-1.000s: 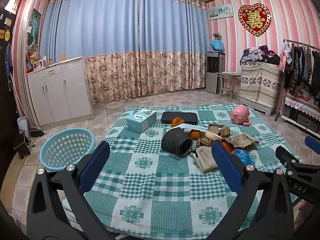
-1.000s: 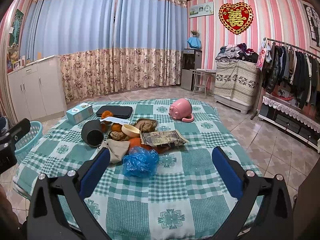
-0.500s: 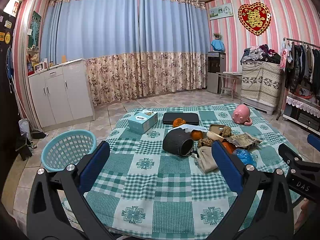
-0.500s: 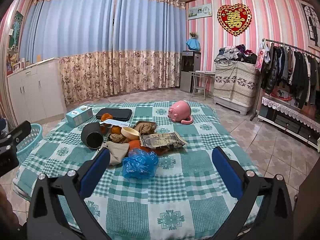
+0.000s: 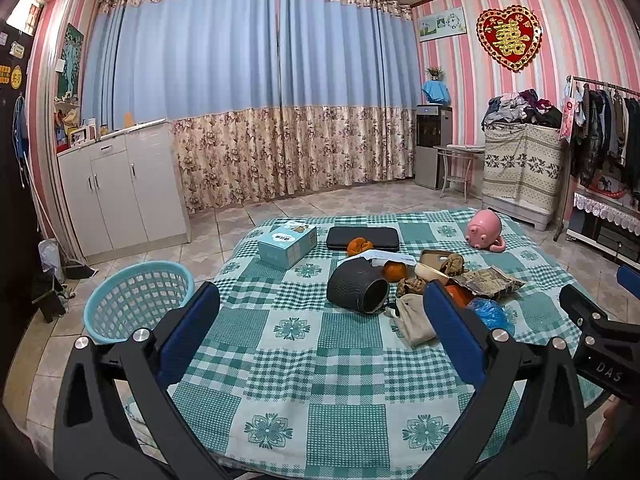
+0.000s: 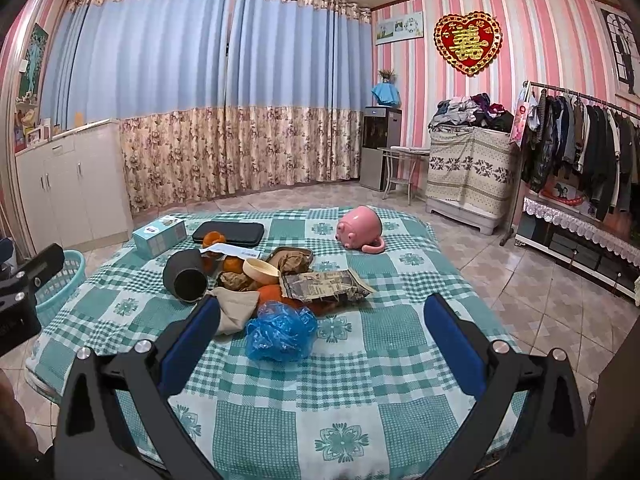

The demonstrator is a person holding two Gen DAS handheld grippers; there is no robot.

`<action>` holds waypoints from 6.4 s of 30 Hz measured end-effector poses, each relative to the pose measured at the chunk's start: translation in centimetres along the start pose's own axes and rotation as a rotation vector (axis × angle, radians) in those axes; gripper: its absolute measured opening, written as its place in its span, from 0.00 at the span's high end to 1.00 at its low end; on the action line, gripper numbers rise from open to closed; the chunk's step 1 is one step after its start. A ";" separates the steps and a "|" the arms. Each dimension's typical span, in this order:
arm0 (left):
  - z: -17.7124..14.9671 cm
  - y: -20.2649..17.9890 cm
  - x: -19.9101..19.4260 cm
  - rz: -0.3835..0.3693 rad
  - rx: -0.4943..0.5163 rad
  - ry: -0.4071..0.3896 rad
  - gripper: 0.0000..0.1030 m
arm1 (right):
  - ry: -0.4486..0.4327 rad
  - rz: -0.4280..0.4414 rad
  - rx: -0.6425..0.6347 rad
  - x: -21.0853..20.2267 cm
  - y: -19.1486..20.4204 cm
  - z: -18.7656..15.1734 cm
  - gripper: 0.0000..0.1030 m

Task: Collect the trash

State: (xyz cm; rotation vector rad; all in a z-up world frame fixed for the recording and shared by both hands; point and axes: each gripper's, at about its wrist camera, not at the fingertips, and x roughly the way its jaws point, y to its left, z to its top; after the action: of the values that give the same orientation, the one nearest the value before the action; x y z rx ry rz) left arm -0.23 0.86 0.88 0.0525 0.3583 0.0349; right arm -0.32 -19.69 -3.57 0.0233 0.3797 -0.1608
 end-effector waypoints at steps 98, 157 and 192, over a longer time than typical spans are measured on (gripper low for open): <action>-2.4 0.5 13.8 -0.254 -0.094 0.344 0.78 | 0.261 0.279 -0.034 10.3 0.7 -2.3 0.84; -2.8 36.0 22.3 0.202 -0.347 0.387 0.49 | 0.334 0.712 -0.327 19.2 36.2 3.9 0.71; -0.8 38.2 16.7 0.395 -0.341 0.263 0.07 | 0.269 0.701 -0.428 16.1 41.7 2.8 0.18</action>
State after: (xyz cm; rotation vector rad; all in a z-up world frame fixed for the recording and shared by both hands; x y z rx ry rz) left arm 14.15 39.78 -3.54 -0.2220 0.5961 0.4958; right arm 22.13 18.88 -7.24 -0.2453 0.6456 0.6234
